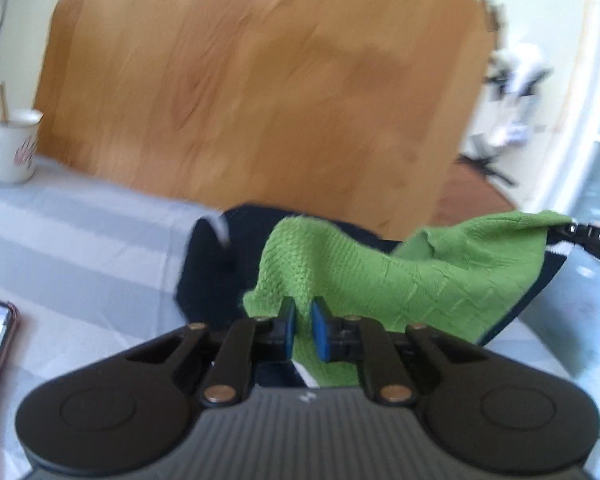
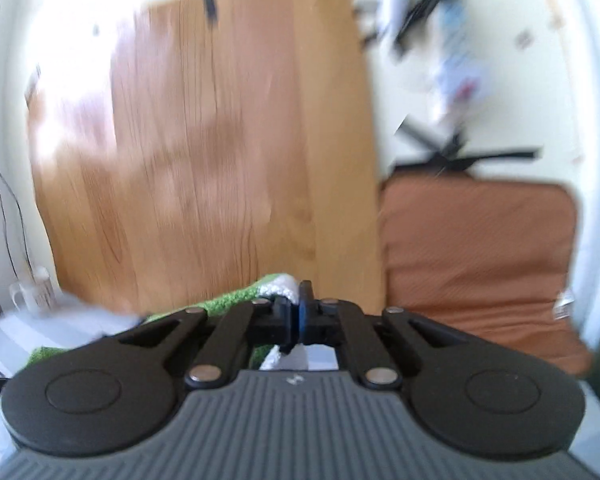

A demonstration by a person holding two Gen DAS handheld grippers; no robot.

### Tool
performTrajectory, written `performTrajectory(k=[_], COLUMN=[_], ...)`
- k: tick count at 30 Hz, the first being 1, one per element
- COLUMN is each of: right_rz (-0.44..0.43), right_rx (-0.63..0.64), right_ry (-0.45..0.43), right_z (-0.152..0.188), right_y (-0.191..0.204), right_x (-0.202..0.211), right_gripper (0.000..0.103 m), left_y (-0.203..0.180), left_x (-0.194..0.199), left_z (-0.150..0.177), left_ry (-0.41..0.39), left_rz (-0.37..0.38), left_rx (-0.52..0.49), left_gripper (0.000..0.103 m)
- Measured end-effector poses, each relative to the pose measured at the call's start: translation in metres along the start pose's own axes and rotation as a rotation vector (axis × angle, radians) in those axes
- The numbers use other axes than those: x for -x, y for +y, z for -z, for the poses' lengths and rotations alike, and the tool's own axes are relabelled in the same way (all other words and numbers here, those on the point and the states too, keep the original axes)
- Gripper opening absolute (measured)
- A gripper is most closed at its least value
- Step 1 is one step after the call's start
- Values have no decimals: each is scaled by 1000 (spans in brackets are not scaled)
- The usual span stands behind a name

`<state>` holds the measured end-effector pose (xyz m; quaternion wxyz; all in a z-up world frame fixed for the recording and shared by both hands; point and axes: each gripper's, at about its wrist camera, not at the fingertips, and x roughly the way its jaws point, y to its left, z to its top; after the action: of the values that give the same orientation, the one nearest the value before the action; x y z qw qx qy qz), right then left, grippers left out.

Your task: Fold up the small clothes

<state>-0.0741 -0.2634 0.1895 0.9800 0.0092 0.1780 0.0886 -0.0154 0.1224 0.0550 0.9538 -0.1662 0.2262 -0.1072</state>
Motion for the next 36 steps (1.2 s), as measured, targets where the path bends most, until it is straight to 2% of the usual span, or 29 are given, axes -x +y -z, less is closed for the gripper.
performTrajectory(k=[2,4,6,8,9,10,12,13,14,15,17,19,22,25,26,27,28,29,30,33,34,36], right_rz=[46,100,153,175,174,188,202,179,145,112,25,-60,-144,-173,-195,-217,-229,-226,-224,-163,-130,-44], right_rx=[19,14,3,-37,-45,-32,38,82,119,145,204,264,335,333,323,323,337,355,371,408,409,400], right_ry=[10,74,190,314,360,361,320,281,249,221,190,189,232,289,318,352,382,395,383,273,216,109], right_z=[7,25,57,88,100,109,107,101,94,91,79,73,70,63,62,60,61,66,75,66,70,48], right_y=[0,-2,-5,-10,-10,-8,5,12,19,23,35,41,44,22,19,18,20,23,17,20,20,21], right_x=[35,56,70,72,70,76,75,71,66,60,38,15,-21,-52,-64,-76,-83,-82,-73,-53,-34,-23], right_gripper=[6,6,7,12,21,40,59,66,69,76,81,82,82,81,80,65,32,15,13,12,12,12], left_y=[-8,-12,-14,-17,-18,-18,-19,-22,-21,-23,-29,-31,-22,-16,-17,-20,-24,-28,-31,-34,-35,-38], left_x=[14,19,21,20,22,27,35,41,46,49,49,39,14,-2,-4,-6,-9,-10,-13,-8,-3,11], left_z=[9,22,37,48,51,53,47,43,40,34,27,22,15,15,17,19,22,25,27,24,19,3], left_ry=[4,36,95,139,149,149,117,93,63,30,-19,-19,47,83,87,96,108,118,132,112,95,41], left_rz=[25,46,78,75,65,57,46,45,42,46,62,53,72,108,117,128,137,137,135,109,97,90], left_rx=[-36,-55,-68,-96,-111,-122,-143,-153,-164,-181,-240,-275,-225,-176,-179,-187,-201,-215,-234,-234,-229,-214], left_gripper=[10,10,13,18,30,37,57,64,85,102,103,103,103,100,94,80,69,41,22,16,16,15])
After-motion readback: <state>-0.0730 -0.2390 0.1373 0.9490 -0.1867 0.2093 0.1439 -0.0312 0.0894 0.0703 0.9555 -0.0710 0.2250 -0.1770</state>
